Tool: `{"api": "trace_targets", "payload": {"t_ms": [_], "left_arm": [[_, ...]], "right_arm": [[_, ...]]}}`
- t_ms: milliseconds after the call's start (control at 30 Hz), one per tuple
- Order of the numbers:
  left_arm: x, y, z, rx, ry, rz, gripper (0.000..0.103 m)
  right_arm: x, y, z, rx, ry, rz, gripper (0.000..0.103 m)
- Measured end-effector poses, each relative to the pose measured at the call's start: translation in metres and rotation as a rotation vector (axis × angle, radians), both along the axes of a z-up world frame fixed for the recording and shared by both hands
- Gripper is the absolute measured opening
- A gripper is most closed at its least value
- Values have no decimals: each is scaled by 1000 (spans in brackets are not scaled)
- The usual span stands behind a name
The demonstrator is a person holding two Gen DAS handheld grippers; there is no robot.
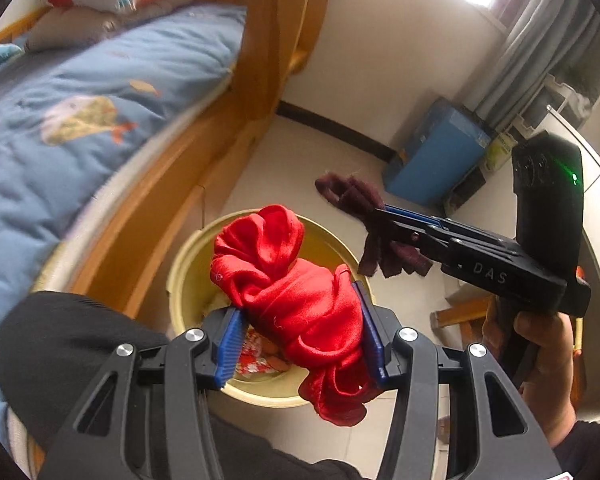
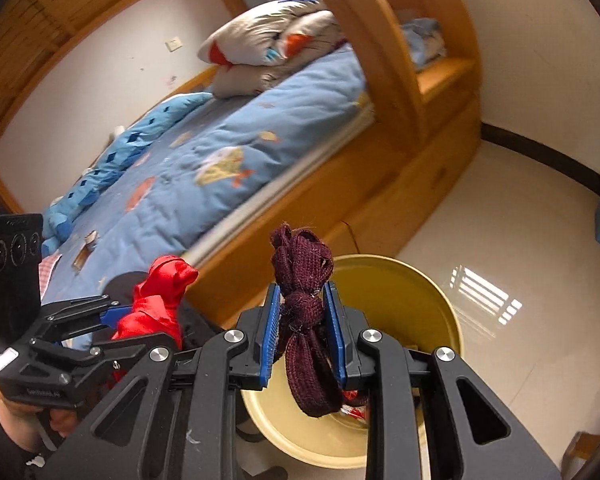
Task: Collect trash
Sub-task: 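Open both grippers to drop the cloths into the bucket, then move both grippers back over the amber bottle and knitted sock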
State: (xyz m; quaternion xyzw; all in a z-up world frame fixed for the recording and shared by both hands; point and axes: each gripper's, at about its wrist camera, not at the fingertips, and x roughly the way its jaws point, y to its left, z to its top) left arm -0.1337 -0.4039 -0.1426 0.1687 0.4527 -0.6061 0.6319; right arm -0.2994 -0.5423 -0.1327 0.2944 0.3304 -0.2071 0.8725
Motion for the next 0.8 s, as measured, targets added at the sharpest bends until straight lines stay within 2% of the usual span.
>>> {"api": "trace_targets", "payload": {"t_ms": [67, 100, 133, 400, 567, 800], "left_arm": [[-1, -8, -7, 20, 20, -10, 62], [-1, -11, -9, 27, 19, -7, 78], [1, -14, -12, 36, 13, 5, 85], [10, -5, -18, 58, -1, 44, 85], [17, 3, -9, 38, -41, 78, 88], [44, 23, 9, -7, -57, 162, 92]], "right_arm": [[-7, -6, -4, 24, 8, -24, 48], [-13, -10, -4, 26, 1, -51, 50], [-17, -13, -5, 30, -5, -64, 50], [-23, -16, -8, 47, -10, -72, 50], [-9, -8, -2, 36, -13, -41, 50], [24, 6, 15, 8, -32, 43, 50]]}}
